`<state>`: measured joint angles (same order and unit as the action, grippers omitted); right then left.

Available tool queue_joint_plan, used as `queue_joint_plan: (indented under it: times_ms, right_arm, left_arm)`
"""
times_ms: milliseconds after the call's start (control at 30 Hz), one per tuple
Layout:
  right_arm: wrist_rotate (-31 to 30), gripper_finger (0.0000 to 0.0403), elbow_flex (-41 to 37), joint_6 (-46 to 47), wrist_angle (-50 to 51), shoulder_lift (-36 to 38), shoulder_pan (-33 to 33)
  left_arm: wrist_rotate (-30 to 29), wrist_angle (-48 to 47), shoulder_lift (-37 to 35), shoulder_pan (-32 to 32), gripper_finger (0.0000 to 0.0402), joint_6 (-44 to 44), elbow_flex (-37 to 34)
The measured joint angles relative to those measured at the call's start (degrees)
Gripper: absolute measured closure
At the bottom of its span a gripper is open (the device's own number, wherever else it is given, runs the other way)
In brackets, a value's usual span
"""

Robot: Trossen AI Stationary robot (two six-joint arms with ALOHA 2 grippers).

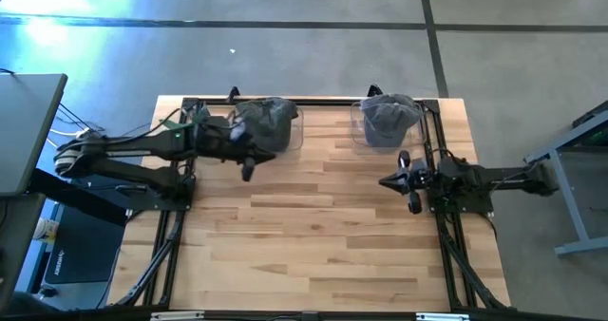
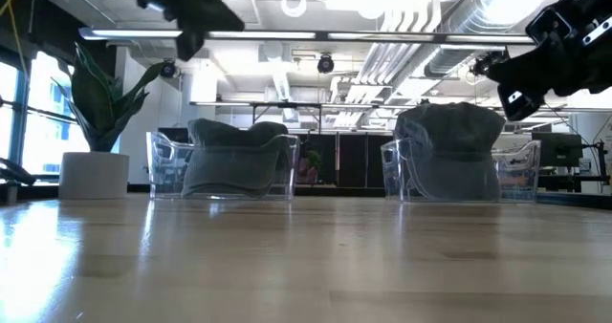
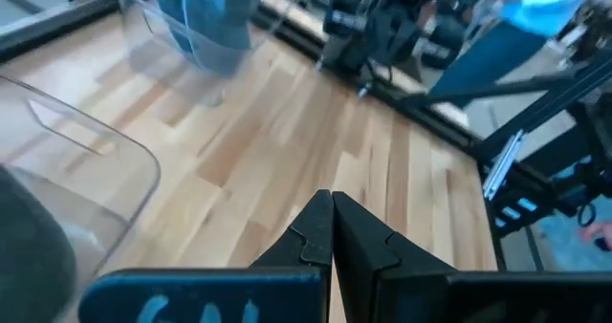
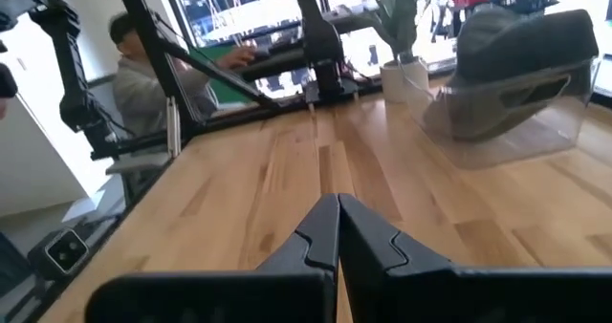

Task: Pick & Place hat
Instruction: Return to Home Position

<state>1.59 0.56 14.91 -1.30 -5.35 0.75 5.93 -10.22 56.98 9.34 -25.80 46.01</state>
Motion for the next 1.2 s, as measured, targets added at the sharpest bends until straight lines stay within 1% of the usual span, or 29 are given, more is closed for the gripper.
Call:
queue_joint_plan:
  times_ms: [200,267,367,467,567,667,767,833,900,1067,1133,1200]
  right_arm:
    - [0.1,0.04,0.0,-0.3,0.0,-2.6,0.0]
    - [0.1,0.0398,0.0,-0.4,0.0,-2.8,0.0]
    - [0.1,0.0395,0.0,-0.4,0.0,-2.8,0.0]
    - [0.1,0.0394,0.0,-0.4,0.0,-2.9,0.0]
    - [0.1,0.0397,0.0,-0.4,0.0,-2.9,0.0]
    - [0.1,0.04,0.0,-0.4,0.0,-2.9,0.0]
    - [0.1,0.0399,0.0,-0.4,0.0,-2.9,0.0]
    - [0.1,0.0397,0.0,-0.4,0.0,-2.9,0.0]
    - [0.1,0.0394,0.0,-0.4,0.0,-2.9,0.0]
    - [0.1,0.0396,0.0,-0.4,0.0,-2.9,0.0]
    - [0.1,0.0398,0.0,-0.4,0.0,-2.9,0.0]
    - [0.1,0.04,0.0,-0.4,0.0,-2.9,0.0]
  left_arm:
    - [4.1,2.1,-9.1,5.3,0.0401,1.5,-8.5]
    - [6.0,4.5,-11.3,7.0,0.0401,1.9,-11.1]
    - [9.1,5.0,-14.1,9.7,0.0401,3.3,-14.7]
    - [13.2,9.2,-15.5,12.3,0.0401,4.7,-18.4]
    - [16.6,15.6,-16.9,15.0,0.0401,5.0,-22.5]
    - [17.2,19.7,-19.2,17.1,0.0401,4.3,-26.3]
    - [15.4,21.3,-22.2,17.3,0.0401,1.2,-28.9]
    - [11.8,22.5,-25.1,15.4,0.0401,0.3,-30.1]
    - [6.7,23.5,-28.1,12.3,0.0401,1.0,-31.0]
    - [-7.1,23.0,-37.1,2.1,0.0401,6.4,-33.3]
    - [-8.3,19.2,-39.5,-1.2,0.0401,7.3,-33.4]
    - [-8.2,15.2,-41.6,-3.6,0.0402,5.8,-33.6]
